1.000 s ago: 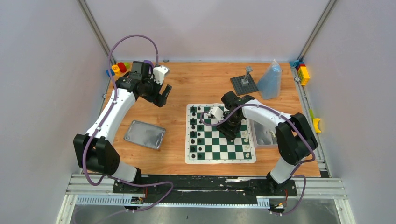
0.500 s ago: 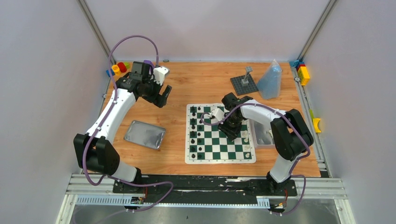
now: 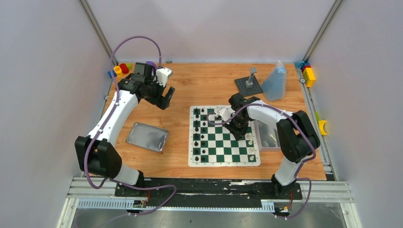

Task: Set up the chess pieces on the board
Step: Move the chess piece to the chessboard.

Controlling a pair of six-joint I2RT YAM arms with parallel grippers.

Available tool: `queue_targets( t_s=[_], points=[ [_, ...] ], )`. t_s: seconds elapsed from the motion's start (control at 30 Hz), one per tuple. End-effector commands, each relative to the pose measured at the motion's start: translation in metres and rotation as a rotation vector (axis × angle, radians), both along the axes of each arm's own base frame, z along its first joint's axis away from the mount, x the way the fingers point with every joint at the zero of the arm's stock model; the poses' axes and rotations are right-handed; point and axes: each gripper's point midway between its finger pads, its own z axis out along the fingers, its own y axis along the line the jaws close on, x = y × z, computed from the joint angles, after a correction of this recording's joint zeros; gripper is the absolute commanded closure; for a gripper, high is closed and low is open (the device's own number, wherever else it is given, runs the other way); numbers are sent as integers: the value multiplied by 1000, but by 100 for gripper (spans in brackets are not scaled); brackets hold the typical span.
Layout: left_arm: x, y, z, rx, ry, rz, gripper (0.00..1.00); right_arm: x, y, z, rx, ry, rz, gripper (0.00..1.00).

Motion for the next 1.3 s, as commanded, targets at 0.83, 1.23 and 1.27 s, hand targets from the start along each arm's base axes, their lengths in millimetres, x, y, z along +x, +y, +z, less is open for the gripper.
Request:
queue_targets(
  t_s=[0.83,1.23,1.27],
  points=[
    [3,-3,3,-31,-11,3,0,29,-17,6,-19,-67,-37,84],
    [2,-5,3,-36,-10,-4,0,33,-18,18,-9,-102,-60,71],
    [3,-5,3,-36,-11,-4,0,34,-18,21,-5,-108,-66,70]
  ],
)
